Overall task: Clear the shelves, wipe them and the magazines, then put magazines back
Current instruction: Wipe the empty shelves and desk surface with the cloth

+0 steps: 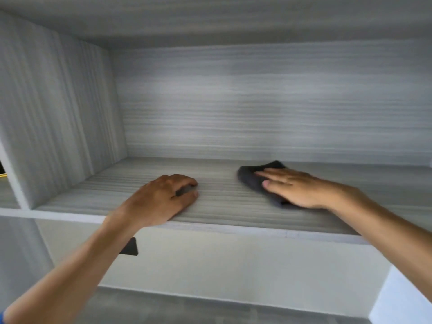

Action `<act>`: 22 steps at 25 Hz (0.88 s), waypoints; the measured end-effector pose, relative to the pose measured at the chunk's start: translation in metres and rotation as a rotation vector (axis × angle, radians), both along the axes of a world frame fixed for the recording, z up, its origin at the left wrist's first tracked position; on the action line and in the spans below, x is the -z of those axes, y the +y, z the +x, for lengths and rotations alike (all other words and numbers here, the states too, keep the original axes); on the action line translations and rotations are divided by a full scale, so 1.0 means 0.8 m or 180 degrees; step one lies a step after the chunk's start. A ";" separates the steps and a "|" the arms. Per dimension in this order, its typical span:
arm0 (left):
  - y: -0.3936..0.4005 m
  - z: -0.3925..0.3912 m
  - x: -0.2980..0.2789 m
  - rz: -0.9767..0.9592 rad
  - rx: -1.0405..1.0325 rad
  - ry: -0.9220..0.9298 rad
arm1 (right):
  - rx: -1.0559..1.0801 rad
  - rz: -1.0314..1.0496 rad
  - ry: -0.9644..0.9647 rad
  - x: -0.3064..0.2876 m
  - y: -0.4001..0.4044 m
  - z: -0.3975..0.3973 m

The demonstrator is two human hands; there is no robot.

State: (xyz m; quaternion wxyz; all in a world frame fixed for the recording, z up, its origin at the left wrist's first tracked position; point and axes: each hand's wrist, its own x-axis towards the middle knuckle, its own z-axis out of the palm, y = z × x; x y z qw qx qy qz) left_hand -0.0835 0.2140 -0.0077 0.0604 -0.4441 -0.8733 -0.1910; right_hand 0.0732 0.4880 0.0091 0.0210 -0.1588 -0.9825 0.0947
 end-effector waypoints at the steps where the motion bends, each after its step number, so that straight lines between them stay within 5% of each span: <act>1: 0.001 0.000 0.000 0.0055 -0.0009 0.0020 | 0.0368 0.0134 -0.0035 -0.003 0.025 -0.002; 6: 0.005 0.000 0.002 0.0120 -0.0050 0.0207 | 0.1191 0.0339 -0.0352 0.002 0.051 -0.045; 14: -0.044 -0.042 -0.002 -0.0642 0.0643 0.0220 | -0.0251 -0.0202 0.0158 0.003 -0.079 -0.060; 22: -0.072 -0.065 0.012 0.0140 0.0900 0.0528 | 0.1365 0.0155 -0.0124 -0.004 -0.035 -0.165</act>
